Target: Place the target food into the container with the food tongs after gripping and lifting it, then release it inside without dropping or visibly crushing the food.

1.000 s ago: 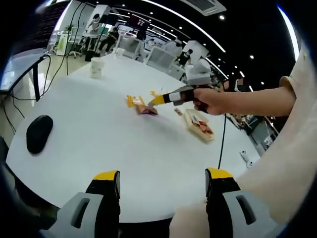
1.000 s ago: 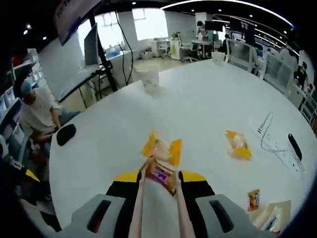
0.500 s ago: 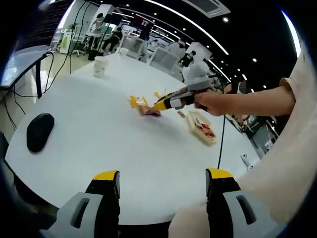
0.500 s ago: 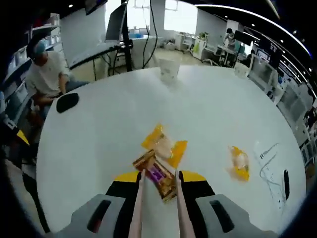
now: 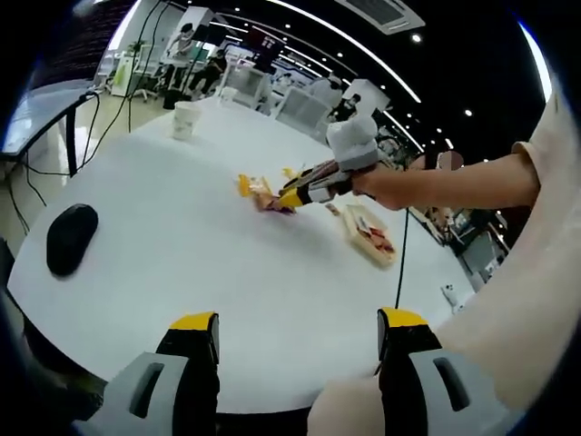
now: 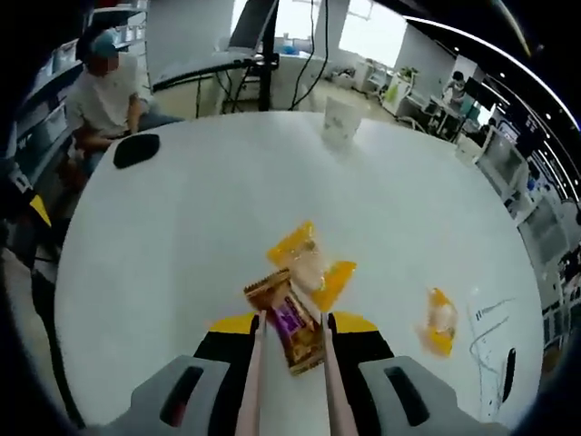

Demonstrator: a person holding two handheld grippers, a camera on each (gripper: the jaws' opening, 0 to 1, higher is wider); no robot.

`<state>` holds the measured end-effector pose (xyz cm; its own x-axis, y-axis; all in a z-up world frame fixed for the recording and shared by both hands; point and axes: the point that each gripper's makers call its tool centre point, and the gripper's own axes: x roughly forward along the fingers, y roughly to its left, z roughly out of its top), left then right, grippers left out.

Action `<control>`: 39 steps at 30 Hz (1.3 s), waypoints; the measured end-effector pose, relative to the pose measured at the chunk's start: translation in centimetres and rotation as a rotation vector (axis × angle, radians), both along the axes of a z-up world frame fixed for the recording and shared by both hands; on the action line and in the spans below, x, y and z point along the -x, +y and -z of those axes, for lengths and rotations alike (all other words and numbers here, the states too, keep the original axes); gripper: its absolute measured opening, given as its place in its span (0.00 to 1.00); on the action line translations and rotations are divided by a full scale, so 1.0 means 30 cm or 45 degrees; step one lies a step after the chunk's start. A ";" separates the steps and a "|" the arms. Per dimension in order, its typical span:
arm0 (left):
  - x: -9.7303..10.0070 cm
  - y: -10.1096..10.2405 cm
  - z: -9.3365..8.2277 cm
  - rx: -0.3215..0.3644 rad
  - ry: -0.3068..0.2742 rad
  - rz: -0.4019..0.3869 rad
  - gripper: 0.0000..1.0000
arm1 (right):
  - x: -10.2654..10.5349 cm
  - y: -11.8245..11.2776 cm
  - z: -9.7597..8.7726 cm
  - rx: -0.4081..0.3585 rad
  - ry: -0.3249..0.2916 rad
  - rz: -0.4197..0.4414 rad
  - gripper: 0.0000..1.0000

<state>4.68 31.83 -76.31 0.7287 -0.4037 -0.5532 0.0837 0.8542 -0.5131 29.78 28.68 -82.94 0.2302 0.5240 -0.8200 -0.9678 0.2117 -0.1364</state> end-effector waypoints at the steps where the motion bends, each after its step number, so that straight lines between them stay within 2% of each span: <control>1: 0.001 -0.001 -0.001 -0.001 0.000 -0.001 0.70 | 0.000 0.000 0.000 0.000 0.009 0.000 0.30; 6: 0.008 0.001 -0.002 -0.006 0.003 -0.010 0.70 | -0.012 -0.002 0.012 0.006 0.035 -0.003 0.30; 8: 0.012 0.002 -0.001 -0.008 0.005 -0.013 0.70 | -0.015 -0.026 0.048 0.073 0.057 -0.001 0.30; 10: 0.014 0.003 -0.004 -0.011 0.004 -0.016 0.70 | -0.024 -0.023 0.041 0.020 0.095 0.070 0.30; 17: 0.028 0.003 -0.012 -0.010 -0.002 -0.033 0.70 | -0.046 -0.028 0.049 -0.013 0.118 0.098 0.30; 22: 0.035 0.004 -0.010 -0.008 -0.001 -0.043 0.70 | -0.037 -0.027 0.048 -0.029 0.125 0.111 0.30; 29: 0.039 0.004 -0.015 -0.009 -0.012 -0.057 0.70 | -0.027 -0.041 0.050 -0.138 0.119 0.146 0.29; 34: 0.044 -0.007 -0.008 -0.013 -0.002 -0.039 0.70 | -0.026 -0.036 0.050 -0.148 0.128 0.167 0.29; 39: 0.032 0.011 -0.027 -0.019 -0.022 -0.067 0.70 | -0.024 -0.040 0.044 -0.139 0.141 0.196 0.28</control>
